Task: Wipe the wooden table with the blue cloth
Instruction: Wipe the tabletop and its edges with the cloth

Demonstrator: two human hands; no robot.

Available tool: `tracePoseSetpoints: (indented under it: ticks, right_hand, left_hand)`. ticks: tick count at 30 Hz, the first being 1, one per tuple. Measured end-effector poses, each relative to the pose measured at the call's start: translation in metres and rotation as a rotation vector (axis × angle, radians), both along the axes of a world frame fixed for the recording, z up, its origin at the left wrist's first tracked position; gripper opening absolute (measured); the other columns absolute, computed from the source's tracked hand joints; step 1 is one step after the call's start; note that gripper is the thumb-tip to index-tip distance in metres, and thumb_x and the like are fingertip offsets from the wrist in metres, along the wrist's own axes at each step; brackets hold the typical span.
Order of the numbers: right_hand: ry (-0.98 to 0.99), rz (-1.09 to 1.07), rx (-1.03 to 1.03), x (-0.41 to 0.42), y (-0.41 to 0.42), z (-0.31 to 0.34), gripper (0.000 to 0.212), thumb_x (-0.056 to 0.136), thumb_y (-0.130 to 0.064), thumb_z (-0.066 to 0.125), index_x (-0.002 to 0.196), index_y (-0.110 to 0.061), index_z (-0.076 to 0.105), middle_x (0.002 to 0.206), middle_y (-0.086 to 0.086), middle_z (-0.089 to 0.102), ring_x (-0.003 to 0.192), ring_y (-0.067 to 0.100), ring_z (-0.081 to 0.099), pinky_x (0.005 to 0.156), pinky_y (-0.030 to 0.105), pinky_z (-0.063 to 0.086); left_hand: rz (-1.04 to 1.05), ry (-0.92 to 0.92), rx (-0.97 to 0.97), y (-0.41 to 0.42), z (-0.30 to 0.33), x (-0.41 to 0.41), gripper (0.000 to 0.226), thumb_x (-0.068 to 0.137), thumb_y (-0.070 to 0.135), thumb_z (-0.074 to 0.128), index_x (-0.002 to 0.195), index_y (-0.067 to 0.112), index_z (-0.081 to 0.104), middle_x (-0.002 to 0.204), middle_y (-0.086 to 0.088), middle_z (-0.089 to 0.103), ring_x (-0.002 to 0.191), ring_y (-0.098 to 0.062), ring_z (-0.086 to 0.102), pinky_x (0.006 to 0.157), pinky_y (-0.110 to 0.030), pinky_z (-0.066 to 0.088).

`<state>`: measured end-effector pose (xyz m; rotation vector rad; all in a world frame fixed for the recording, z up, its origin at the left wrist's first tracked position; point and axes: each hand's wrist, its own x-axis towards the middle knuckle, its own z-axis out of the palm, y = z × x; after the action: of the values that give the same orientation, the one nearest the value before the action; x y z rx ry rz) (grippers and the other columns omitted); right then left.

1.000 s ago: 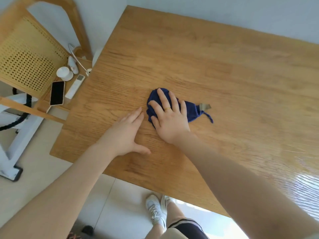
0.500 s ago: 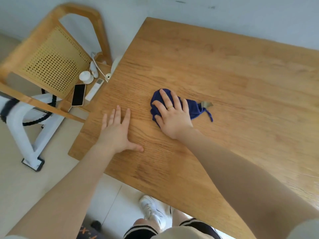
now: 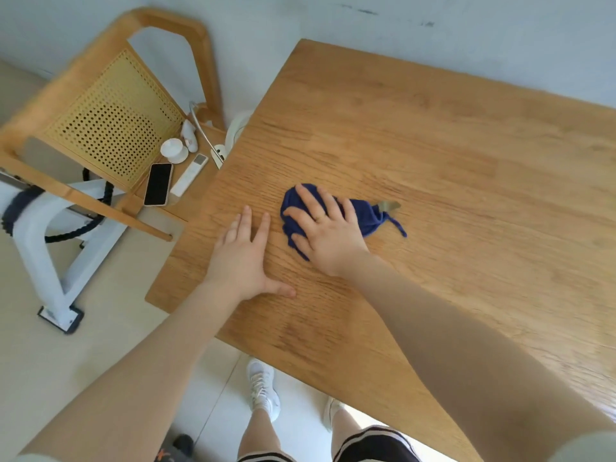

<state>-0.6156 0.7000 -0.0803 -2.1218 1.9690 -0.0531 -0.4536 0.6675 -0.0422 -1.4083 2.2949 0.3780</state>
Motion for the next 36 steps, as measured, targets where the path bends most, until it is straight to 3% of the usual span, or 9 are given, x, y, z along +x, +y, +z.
tracePoseSetpoints:
  ticks: [3,6,10,14,19,27,30,33,36]
  right_hand:
    - [0.016,-0.068,-0.016,0.013,0.006,-0.003,0.048,0.097,-0.043,0.026,0.143,-0.029,0.025,0.158,0.001,-0.001,0.143,0.03,0.001,0.111,0.051,0.005]
    - [0.025,-0.048,-0.119,0.042,0.045,-0.008,0.046,0.09,-0.043,0.03,0.131,-0.027,0.045,0.153,0.006,0.025,0.137,0.035,0.027,0.107,0.053,0.021]
    - [0.026,0.034,-0.143,0.046,0.055,-0.009,0.042,0.089,-0.045,0.034,0.125,-0.028,0.047,0.15,0.005,0.032,0.134,0.034,0.035,0.102,0.049,0.022]
    - [0.021,-0.139,-0.104,0.034,0.005,-0.008,0.045,0.091,-0.045,0.031,0.13,-0.029,0.045,0.153,0.003,0.027,0.137,0.033,0.029,0.104,0.053,0.028]
    - [-0.002,-0.491,-0.055,0.053,-0.039,-0.007,0.045,0.096,-0.041,0.031,0.14,-0.032,0.028,0.158,-0.003,0.001,0.143,0.028,0.0,0.112,0.049,0.004]
    - [0.06,-0.141,-0.163,0.102,0.002,-0.014,0.041,0.089,-0.043,0.036,0.125,-0.027,0.046,0.15,0.004,0.032,0.134,0.034,0.034,0.104,0.048,0.021]
    - [0.05,-0.267,-0.127,0.083,-0.027,-0.011,0.046,0.09,-0.046,0.03,0.129,-0.028,0.046,0.153,0.002,0.027,0.137,0.033,0.028,0.105,0.051,0.025]
    - [0.033,-0.477,-0.046,0.091,-0.048,-0.011,0.044,0.095,-0.043,0.032,0.137,-0.03,0.034,0.157,-0.002,0.008,0.143,0.029,0.007,0.11,0.049,0.011]
    - [0.055,-0.452,-0.085,0.126,-0.031,-0.01,0.046,0.091,-0.043,0.031,0.134,-0.027,0.038,0.156,0.004,0.015,0.141,0.033,0.014,0.108,0.054,0.018]
  left_hand:
    - [-0.01,0.033,-0.007,0.001,-0.001,0.002,0.137,0.05,0.081,0.062,0.148,0.021,-0.013,0.155,-0.011,-0.02,0.144,-0.026,-0.01,0.116,-0.043,0.001]
    - [-0.074,0.059,-0.006,-0.004,-0.003,0.011,0.132,0.054,0.077,0.063,0.148,0.02,-0.011,0.155,-0.011,-0.018,0.144,-0.027,-0.009,0.116,-0.043,0.004]
    - [-0.218,0.087,0.054,-0.022,0.003,0.03,0.133,0.057,0.073,0.066,0.147,0.018,-0.014,0.156,-0.005,-0.018,0.145,-0.022,-0.007,0.116,-0.039,0.005]
    - [-0.226,0.236,0.212,-0.055,0.012,0.053,0.122,0.065,0.059,0.071,0.148,0.022,-0.009,0.158,0.006,-0.007,0.144,-0.014,0.002,0.115,-0.031,0.009]
    - [-0.249,0.206,0.161,-0.07,0.009,0.08,0.118,0.066,0.06,0.069,0.149,0.022,-0.007,0.156,0.003,-0.017,0.144,-0.019,-0.006,0.116,-0.037,0.005]
    - [-0.44,0.133,0.14,-0.089,0.0,0.106,0.131,0.06,0.067,0.069,0.147,0.015,-0.013,0.153,-0.002,-0.027,0.143,-0.017,-0.017,0.116,-0.034,0.0]
    - [-0.502,0.122,0.12,-0.097,-0.003,0.113,0.127,0.062,0.065,0.069,0.148,0.016,-0.012,0.154,-0.002,-0.025,0.143,-0.017,-0.014,0.115,-0.035,-0.003]
    - [-0.485,0.109,0.036,-0.094,-0.006,0.118,0.129,0.061,0.066,0.067,0.147,0.015,-0.014,0.155,-0.004,-0.022,0.144,-0.019,-0.012,0.115,-0.037,-0.007]
    - [-0.396,0.122,-0.002,-0.089,-0.006,0.12,0.135,0.058,0.068,0.068,0.146,0.009,-0.015,0.156,-0.008,-0.019,0.145,-0.022,-0.009,0.115,-0.036,-0.004]
